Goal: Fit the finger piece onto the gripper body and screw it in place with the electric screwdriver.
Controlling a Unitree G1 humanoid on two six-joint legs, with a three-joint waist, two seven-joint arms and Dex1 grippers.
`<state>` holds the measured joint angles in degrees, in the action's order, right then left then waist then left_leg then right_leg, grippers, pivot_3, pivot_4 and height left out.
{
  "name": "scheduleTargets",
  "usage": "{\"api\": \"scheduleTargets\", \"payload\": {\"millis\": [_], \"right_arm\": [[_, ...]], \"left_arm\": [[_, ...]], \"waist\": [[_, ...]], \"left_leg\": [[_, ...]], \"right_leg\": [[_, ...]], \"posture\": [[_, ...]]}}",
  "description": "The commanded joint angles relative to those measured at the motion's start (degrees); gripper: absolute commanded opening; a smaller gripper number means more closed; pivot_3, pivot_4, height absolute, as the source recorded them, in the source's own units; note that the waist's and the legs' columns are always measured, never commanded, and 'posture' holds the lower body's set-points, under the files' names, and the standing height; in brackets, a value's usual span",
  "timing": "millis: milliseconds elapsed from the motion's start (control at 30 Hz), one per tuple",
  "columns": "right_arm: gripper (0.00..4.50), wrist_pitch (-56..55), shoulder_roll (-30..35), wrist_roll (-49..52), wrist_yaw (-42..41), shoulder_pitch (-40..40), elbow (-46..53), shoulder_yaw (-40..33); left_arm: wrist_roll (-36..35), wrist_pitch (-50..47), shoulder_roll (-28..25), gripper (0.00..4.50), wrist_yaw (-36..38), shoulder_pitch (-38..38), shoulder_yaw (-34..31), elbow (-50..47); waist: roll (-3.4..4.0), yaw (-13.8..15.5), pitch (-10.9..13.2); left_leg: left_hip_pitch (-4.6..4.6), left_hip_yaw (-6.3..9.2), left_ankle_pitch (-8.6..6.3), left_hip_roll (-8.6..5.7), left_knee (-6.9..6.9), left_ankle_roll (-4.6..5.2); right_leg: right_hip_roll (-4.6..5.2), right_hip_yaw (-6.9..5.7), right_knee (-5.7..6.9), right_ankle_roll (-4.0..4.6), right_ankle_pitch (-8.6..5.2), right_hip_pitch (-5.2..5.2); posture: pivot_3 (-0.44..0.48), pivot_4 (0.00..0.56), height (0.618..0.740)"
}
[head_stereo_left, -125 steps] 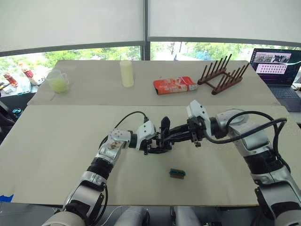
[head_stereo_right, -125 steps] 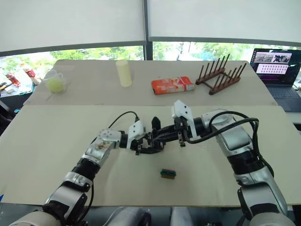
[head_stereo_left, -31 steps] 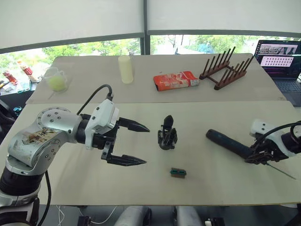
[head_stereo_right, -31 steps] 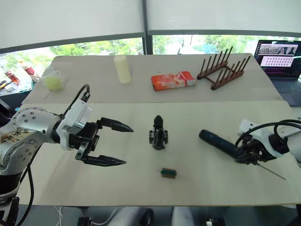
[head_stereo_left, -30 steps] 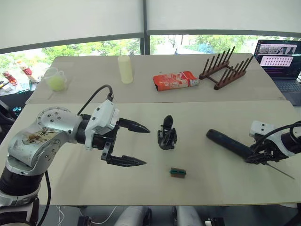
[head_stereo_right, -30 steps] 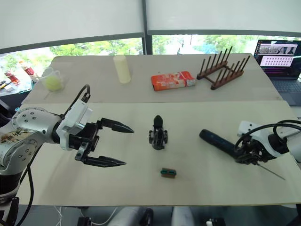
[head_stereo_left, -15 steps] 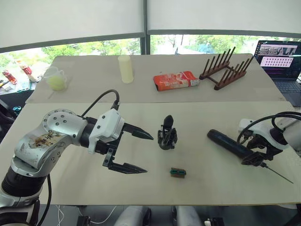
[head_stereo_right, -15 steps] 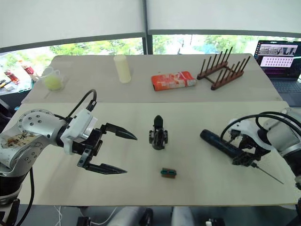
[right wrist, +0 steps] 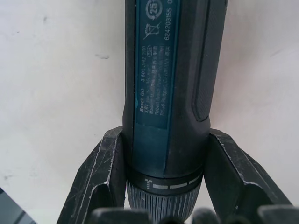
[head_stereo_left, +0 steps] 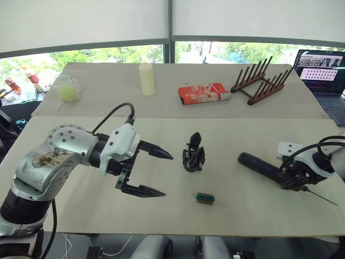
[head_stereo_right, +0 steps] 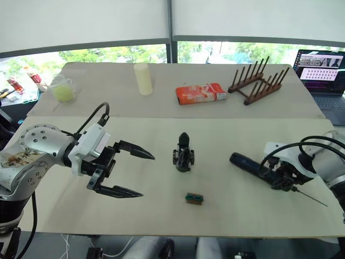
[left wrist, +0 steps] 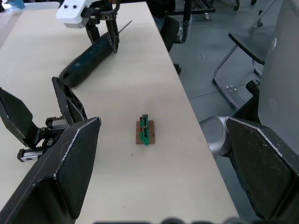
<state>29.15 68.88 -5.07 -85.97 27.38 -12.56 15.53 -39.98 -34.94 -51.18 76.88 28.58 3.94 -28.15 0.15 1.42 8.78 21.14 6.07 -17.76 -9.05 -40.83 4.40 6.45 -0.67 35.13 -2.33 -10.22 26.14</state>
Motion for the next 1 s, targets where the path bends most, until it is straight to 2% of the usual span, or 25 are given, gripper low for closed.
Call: {"api": "scheduleTargets", "payload": {"millis": [33, 100, 167, 233, 300, 400, 533, 700, 833, 1000], "right_arm": [[1.91, -2.49, -0.21, 6.98, 1.88, -1.61, 1.14, -9.54], [1.91, 0.37, -2.34, 12.59, 4.49, -2.31, 3.19, -17.33], [1.91, 8.94, -4.71, 19.99, 6.76, -5.46, 9.87, -27.96], [1.91, 14.31, -8.67, 26.45, 9.69, -10.23, 19.60, -38.58], [1.91, 18.90, -16.12, 34.75, 15.07, -14.29, 31.98, -49.33], [1.91, 24.08, -24.82, 43.01, 24.95, -16.57, 43.97, -55.40], [1.91, 20.04, -39.63, 47.68, 38.68, -22.58, 57.50, -54.51], [1.91, 12.54, -50.37, 45.57, 46.33, -34.35, 68.13, -45.74], [1.91, 7.85, -53.45, 43.70, 50.48, -39.04, 71.54, -38.96], [1.91, 4.06, -51.31, 44.35, 51.29, -40.88, 71.16, -36.66]], "left_arm": [[1.26, 1.77, -0.36, 4.50, 1.26, -1.15, 1.12, 0.04], [2.37, 3.29, -0.37, 4.50, 2.11, -3.04, 1.61, 0.51], [2.88, 4.26, -0.16, 4.50, 2.47, -4.80, 1.99, 0.99], [3.36, 5.18, 0.17, 4.50, 2.50, -6.07, 2.14, 1.84], [2.87, 5.14, 1.26, 4.50, 1.69, -7.41, 2.21, 2.50], [3.43, 6.59, 2.25, 4.50, 1.73, -9.17, 2.18, 3.42], [6.74, 10.17, 5.87, 4.50, -0.55, -10.88, 3.52, 7.06], [10.25, 13.98, 8.01, 4.50, 0.84, -12.74, 6.50, 10.31], [11.54, 14.41, 11.21, 4.50, -0.31, -11.22, 8.68, 11.40], [13.40, 16.30, 12.74, 4.50, 1.09, -9.24, 10.23, 13.12]], "waist": [[0.02, -0.17, 0.01], [0.06, -0.64, 0.03], [0.16, -0.79, 0.08], [0.21, -0.64, 0.09], [0.21, -0.35, 0.08], [0.21, 0.04, 0.08], [0.19, 0.69, 0.07], [0.22, 0.78, 0.06], [0.22, 0.66, 0.06], [0.21, 0.66, 0.06]], "left_leg": [[0.01, -0.01, 0.00, 0.00, 0.02, 0.00], [0.01, -0.03, 0.02, 0.01, 0.04, -0.02], [0.01, -0.08, 0.04, 0.04, 0.08, -0.05], [0.01, -0.04, 0.08, 0.08, 0.14, -0.02], [0.02, 0.09, 0.11, 0.22, 0.21, -0.04], [0.02, 0.12, 0.14, 0.34, 0.17, 0.00], [-0.04, 0.07, 0.09, 0.27, 0.17, -0.10], [-0.08, 0.02, 0.12, 0.05, 0.21, -0.07], [-0.20, -0.06, 0.10, -0.02, 0.20, -0.10], [-0.57, -0.07, 0.09, 0.00, 0.33, -0.11]], "right_leg": [[0.01, 0.01, 0.00, 0.00, 0.00, 0.02], [0.02, 0.05, 0.02, 0.01, 0.00, 0.05], [0.01, 0.12, 0.05, 0.03, 0.02, 0.10], [-0.02, 0.11, 0.09, 0.05, 0.02, 0.15], [-0.11, 0.13, 0.06, 0.08, 0.03, 0.14], [-0.26, 0.17, 0.02, 0.13, 0.06, 0.09], [-0.27, 0.20, -0.02, 0.21, 0.11, -0.01], [-0.39, 0.11, 0.13, 0.20, 0.11, 0.10], [-0.39, 0.14, 0.12, 0.18, 0.11, 0.01], [-0.46, 0.17, 0.13, 0.16, 0.09, -0.02]], "posture": [[0.000, 0.150, 0.740], [0.000, 0.150, 0.740], [0.000, 0.150, 0.740], [0.000, 0.150, 0.740], [0.000, 0.150, 0.740], [0.000, 0.150, 0.740], [0.000, 0.150, 0.740], [0.000, 0.150, 0.740], [0.000, 0.150, 0.740], [0.000, 0.150, 0.740]]}}
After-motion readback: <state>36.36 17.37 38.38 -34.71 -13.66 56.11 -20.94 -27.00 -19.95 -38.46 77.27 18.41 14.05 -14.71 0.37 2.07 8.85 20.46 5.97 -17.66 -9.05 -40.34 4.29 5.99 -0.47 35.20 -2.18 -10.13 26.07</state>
